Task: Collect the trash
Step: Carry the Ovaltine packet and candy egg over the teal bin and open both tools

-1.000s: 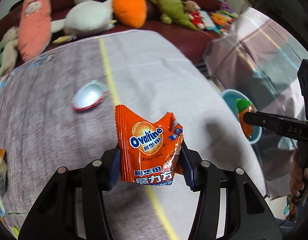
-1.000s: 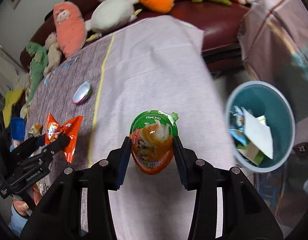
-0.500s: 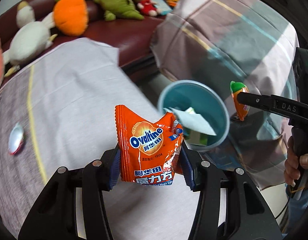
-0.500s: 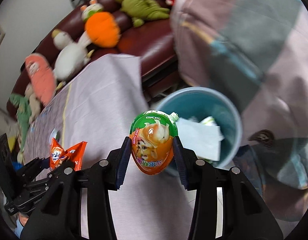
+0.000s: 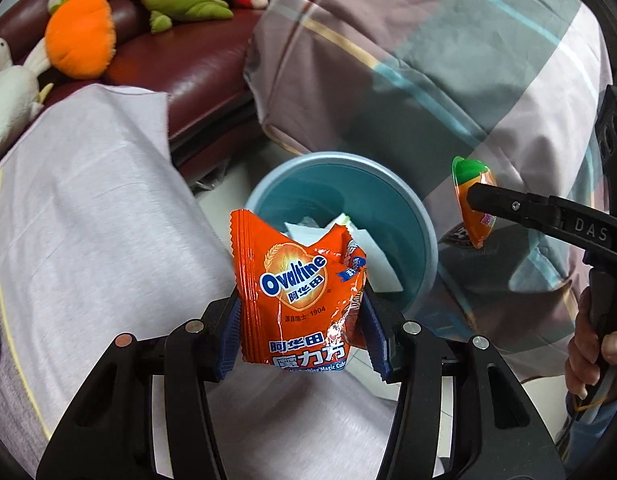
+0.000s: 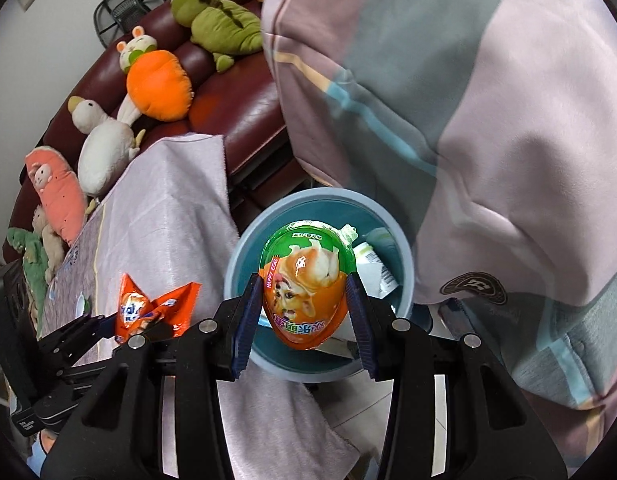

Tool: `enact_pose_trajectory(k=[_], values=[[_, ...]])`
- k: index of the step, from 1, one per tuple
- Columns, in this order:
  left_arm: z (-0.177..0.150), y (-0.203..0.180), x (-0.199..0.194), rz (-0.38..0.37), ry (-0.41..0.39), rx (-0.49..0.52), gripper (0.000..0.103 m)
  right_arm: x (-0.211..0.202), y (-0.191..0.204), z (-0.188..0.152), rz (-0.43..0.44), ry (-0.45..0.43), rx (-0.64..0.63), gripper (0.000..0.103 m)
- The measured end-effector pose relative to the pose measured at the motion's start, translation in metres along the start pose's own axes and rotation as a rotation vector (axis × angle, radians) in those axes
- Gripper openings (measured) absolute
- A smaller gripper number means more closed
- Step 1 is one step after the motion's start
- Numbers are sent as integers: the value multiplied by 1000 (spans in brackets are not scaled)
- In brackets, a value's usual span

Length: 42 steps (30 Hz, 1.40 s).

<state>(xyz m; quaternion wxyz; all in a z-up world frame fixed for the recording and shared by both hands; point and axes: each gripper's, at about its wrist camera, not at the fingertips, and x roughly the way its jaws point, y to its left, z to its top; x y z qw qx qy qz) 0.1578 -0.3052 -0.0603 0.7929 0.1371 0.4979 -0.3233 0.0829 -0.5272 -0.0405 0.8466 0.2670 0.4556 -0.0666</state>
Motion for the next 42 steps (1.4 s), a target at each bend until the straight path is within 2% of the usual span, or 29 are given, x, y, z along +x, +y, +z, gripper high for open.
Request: enact_pose_trajectory(k=[12, 18, 20, 23, 42], values=[[16, -16, 59, -35, 76, 8, 55, 15, -26, 12, -38, 25, 15, 41], [20, -16, 69, -34, 79, 2, 69, 17, -28, 15, -50, 28, 8, 41], [20, -15, 69, -18, 78, 2, 80, 17, -26, 14, -51, 31, 5, 41], [20, -14, 65, -1, 62, 1, 86, 18, -23, 15, -50, 32, 0, 41], [4, 1, 37, -3, 43, -23, 87, 19, -5, 17, -48, 38, -41, 41]])
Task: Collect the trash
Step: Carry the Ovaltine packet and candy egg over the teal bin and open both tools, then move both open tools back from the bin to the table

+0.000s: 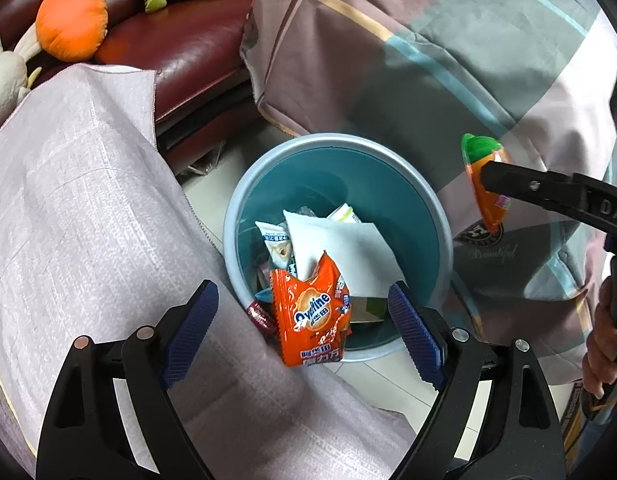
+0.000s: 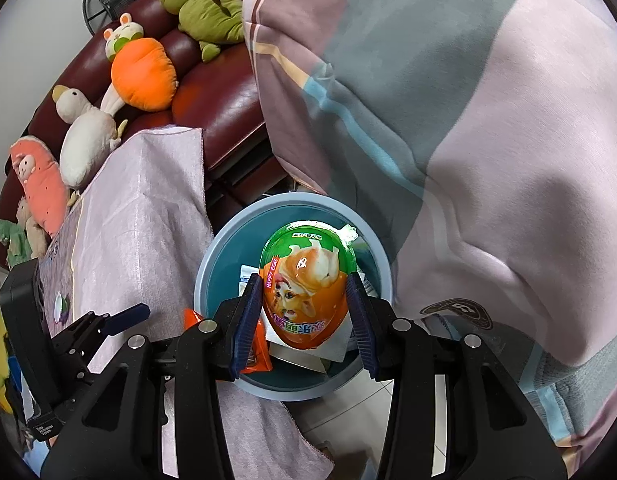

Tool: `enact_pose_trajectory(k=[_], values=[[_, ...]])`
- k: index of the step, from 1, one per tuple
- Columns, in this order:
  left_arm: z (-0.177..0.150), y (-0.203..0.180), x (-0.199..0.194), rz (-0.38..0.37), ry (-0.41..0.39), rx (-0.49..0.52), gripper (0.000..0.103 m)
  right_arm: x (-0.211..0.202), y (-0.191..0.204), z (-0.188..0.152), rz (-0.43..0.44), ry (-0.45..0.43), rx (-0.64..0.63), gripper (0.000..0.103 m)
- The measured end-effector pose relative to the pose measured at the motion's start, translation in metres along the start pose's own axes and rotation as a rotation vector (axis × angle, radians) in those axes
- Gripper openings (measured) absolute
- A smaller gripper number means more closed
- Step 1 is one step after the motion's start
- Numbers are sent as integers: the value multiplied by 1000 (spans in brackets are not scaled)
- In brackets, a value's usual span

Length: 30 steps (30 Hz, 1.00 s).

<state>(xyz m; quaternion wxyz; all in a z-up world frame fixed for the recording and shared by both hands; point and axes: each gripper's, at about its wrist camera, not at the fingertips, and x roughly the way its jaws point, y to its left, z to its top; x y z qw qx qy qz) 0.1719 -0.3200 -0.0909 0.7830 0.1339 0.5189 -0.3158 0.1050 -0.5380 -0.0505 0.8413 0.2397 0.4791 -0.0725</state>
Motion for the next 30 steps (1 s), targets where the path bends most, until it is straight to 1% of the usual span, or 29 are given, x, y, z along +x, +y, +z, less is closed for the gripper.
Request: enact_pose_trajectory(k=[11, 15, 17, 19, 20, 22, 27, 30], values=[[-6, 20, -8, 15, -9, -32, 88, 20, 25, 3, 15, 44, -46, 41], [-8, 28, -11, 17, -14, -48, 89, 31, 34, 3, 17, 73, -59, 42], [-9, 32, -11, 17, -13, -54, 90, 36, 38, 3, 16, 88, -59, 48], [-10, 35, -12, 16, -13, -62, 91, 38, 41, 3, 17, 91, -57, 61], [-11, 37, -13, 15, -12, -67, 91, 38, 43, 3, 14, 92, -59, 64], [-13, 42, -16, 12, -16, -80, 92, 38, 46, 3, 19, 98, -61, 72], [-23, 54, -28, 5, -38, -110, 92, 33, 59, -1, 10, 107, -66, 76], [-33, 66, -41, 7, -55, -131, 92, 28, 71, -6, 7, 111, -83, 76]])
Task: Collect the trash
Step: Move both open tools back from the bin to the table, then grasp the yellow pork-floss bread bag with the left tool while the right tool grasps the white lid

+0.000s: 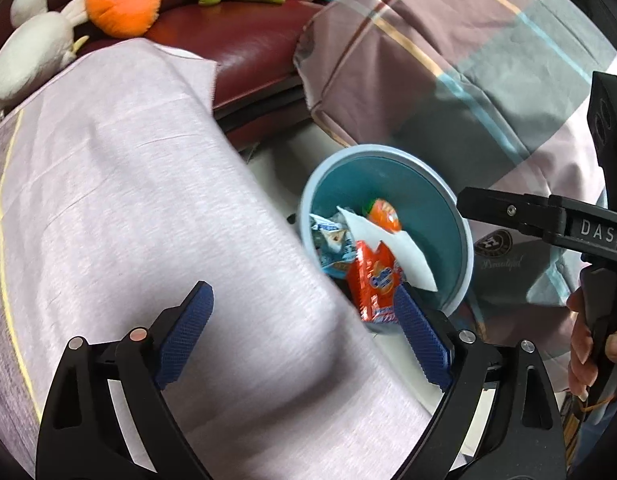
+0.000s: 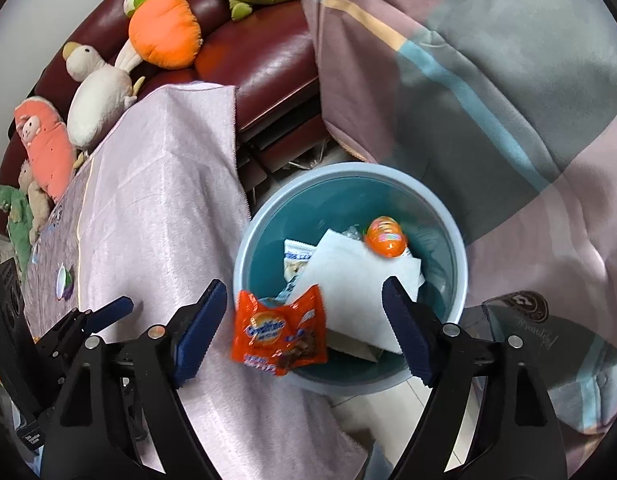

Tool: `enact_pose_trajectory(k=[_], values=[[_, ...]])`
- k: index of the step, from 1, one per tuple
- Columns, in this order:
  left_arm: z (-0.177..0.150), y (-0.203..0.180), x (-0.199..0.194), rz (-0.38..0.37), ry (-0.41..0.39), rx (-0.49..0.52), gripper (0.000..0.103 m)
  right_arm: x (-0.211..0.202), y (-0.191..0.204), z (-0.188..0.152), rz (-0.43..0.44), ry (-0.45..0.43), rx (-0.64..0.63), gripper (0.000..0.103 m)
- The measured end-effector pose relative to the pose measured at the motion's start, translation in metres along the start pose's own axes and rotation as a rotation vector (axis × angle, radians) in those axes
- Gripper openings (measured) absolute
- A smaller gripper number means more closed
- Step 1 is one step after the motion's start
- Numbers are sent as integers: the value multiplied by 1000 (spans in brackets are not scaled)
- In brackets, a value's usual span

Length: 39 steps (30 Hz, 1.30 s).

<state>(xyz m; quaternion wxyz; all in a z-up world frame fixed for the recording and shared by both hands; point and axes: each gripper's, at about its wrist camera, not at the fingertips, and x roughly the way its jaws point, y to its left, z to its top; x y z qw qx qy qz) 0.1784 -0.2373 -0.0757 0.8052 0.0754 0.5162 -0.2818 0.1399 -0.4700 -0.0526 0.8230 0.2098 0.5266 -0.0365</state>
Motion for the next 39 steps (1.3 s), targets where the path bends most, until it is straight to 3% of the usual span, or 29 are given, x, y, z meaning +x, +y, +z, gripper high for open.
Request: enact_pose_trajectory(k=[6, 14, 29, 39], values=[[-20, 36, -31, 20, -43, -57, 92, -7, 42, -10, 2, 7, -54, 76], [-63, 117, -87, 86, -105, -170, 92, -10, 130, -31, 26, 21, -179, 76], [-172, 297, -202, 315, -192, -428, 92, 21, 328, -90, 82, 107, -462, 76], [-241, 385, -257, 464, -198, -580, 92, 41, 402, -118, 104, 160, -567, 76]])
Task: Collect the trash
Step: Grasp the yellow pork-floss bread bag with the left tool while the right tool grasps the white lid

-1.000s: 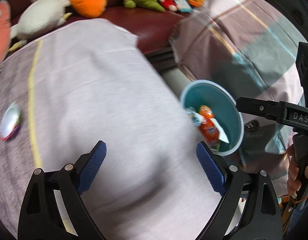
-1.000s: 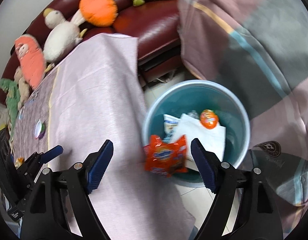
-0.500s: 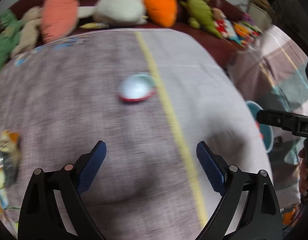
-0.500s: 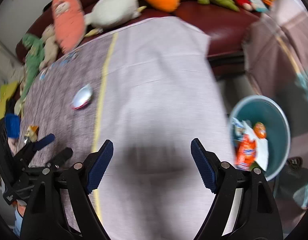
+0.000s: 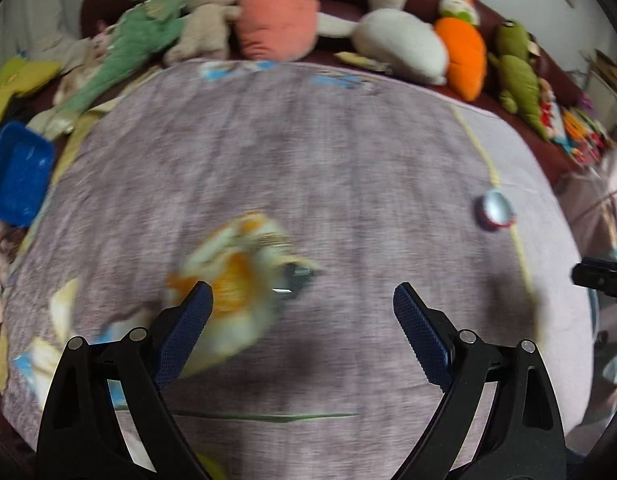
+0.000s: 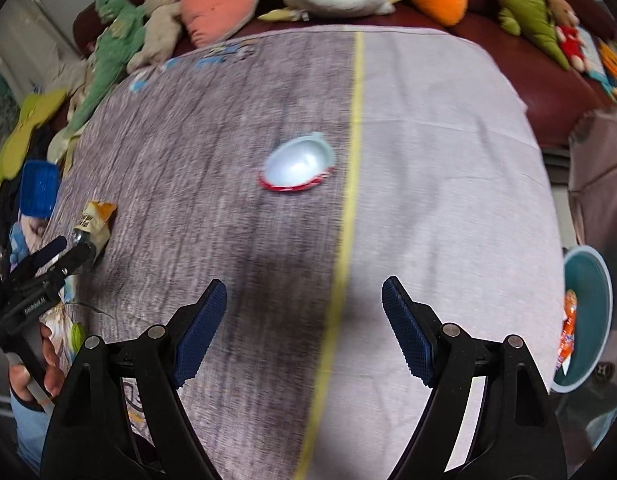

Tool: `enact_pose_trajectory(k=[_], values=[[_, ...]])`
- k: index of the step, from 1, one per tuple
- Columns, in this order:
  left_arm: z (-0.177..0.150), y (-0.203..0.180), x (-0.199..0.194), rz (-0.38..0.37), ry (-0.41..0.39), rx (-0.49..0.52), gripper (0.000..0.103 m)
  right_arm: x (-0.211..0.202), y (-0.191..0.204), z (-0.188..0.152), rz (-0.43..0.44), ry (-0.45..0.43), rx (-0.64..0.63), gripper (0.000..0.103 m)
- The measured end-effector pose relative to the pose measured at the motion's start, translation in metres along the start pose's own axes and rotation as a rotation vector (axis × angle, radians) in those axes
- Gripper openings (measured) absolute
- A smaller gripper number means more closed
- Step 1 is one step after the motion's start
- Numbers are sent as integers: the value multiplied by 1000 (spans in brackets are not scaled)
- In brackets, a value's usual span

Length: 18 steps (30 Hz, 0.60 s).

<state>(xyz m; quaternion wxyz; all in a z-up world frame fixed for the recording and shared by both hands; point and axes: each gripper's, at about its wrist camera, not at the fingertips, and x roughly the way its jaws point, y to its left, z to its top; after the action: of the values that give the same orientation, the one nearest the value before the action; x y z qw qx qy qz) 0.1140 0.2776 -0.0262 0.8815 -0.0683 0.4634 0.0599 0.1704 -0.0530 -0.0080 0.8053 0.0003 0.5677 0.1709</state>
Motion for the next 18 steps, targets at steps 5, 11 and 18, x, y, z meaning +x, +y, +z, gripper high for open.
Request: enact_pose_trajectory(k=[5, 11, 18], values=[[-4, 26, 30, 49, 58, -36, 92, 12, 17, 5, 5, 20, -20, 76], [-7, 35, 55, 24, 72, -91, 79, 21, 13, 10, -12, 35, -14, 76], [2, 16, 54, 34, 34, -46, 45, 38, -7, 32, -26, 24, 28, 76]])
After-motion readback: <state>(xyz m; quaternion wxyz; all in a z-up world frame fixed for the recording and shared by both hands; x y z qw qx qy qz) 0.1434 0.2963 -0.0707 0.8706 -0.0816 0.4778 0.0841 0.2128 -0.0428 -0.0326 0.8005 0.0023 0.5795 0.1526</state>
